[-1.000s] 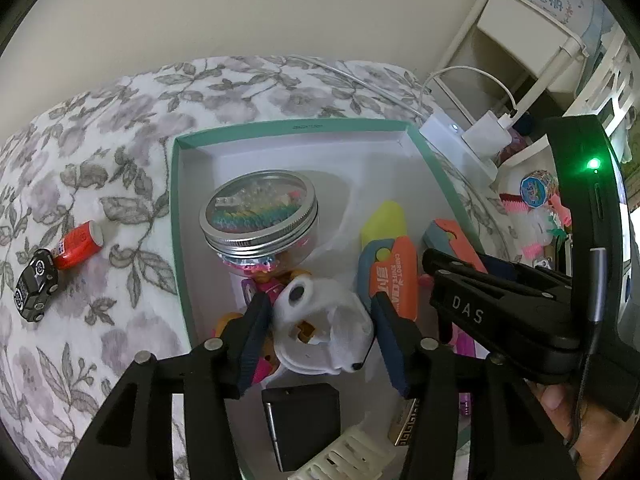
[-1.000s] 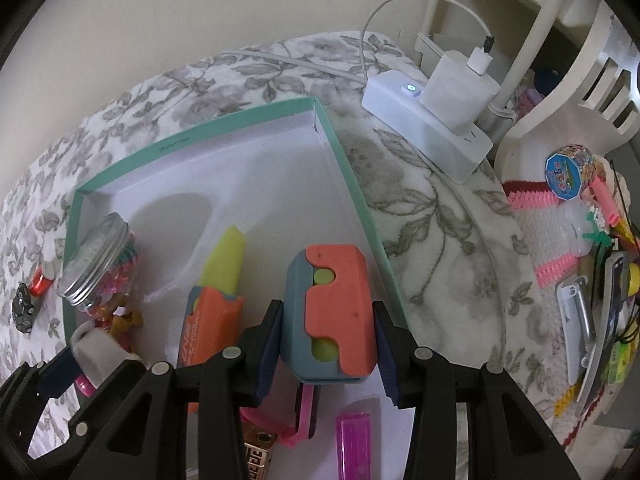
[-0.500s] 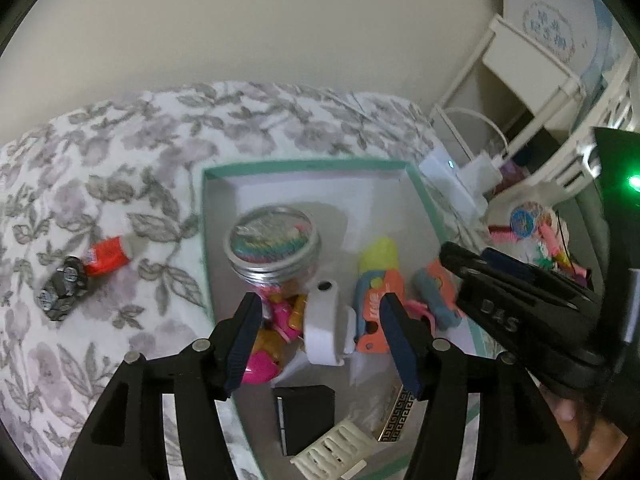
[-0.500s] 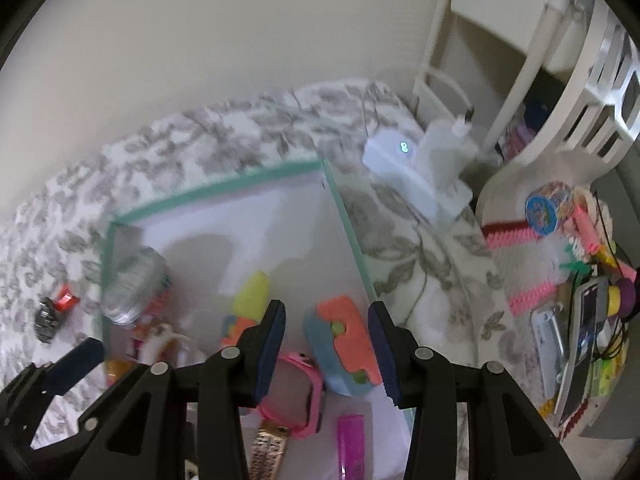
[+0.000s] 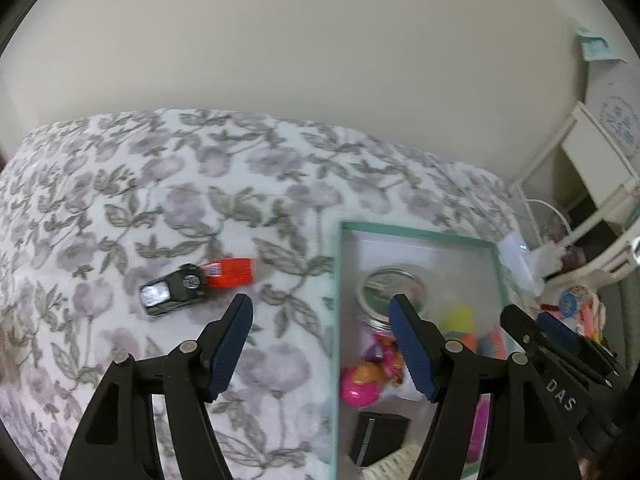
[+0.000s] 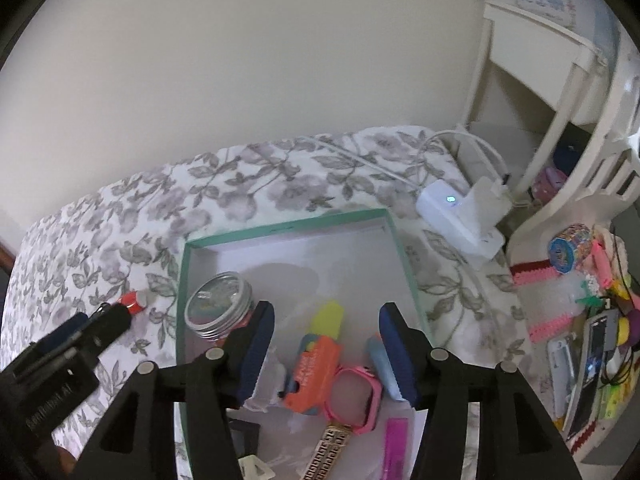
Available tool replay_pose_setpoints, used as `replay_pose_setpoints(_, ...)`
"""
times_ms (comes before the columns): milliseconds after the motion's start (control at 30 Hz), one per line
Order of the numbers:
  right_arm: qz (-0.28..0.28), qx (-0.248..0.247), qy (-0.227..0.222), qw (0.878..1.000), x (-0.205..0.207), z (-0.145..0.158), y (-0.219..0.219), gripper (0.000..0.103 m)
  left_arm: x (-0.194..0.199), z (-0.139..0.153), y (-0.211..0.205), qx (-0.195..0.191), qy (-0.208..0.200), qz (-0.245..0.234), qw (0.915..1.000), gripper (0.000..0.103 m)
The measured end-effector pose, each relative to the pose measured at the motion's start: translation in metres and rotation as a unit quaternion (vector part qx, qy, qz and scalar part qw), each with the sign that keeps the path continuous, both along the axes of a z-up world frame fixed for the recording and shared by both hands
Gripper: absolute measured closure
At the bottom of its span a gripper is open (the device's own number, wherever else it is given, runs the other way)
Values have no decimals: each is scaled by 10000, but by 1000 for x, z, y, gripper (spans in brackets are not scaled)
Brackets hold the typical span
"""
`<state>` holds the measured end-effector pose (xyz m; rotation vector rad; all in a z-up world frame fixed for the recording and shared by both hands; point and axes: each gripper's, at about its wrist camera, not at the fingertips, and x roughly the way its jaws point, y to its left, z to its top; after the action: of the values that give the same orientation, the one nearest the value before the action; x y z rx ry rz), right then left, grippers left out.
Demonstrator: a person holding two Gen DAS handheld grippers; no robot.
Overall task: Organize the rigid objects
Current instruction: 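Lower earphone case and toy knife into the tray and open both tools, then move both tools back toward the black toy car and glue bottle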
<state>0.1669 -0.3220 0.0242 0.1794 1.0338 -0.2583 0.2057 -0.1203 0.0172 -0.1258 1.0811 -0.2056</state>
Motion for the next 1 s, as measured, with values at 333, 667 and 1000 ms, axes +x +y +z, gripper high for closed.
replay_pose_setpoints(333,319,5,85,9995,10,-12,29,25,12,-16,34,145,234,619,9977,11)
replay_pose_setpoints(667,400,196,93,9990,16,-21,39,19,21,-21,78,-91,259,1220,9922,9)
replay_pose_setpoints(1000,607,129,101,9980,23,-23,60,4,26,-29,124,-105,262,1802,9832,2)
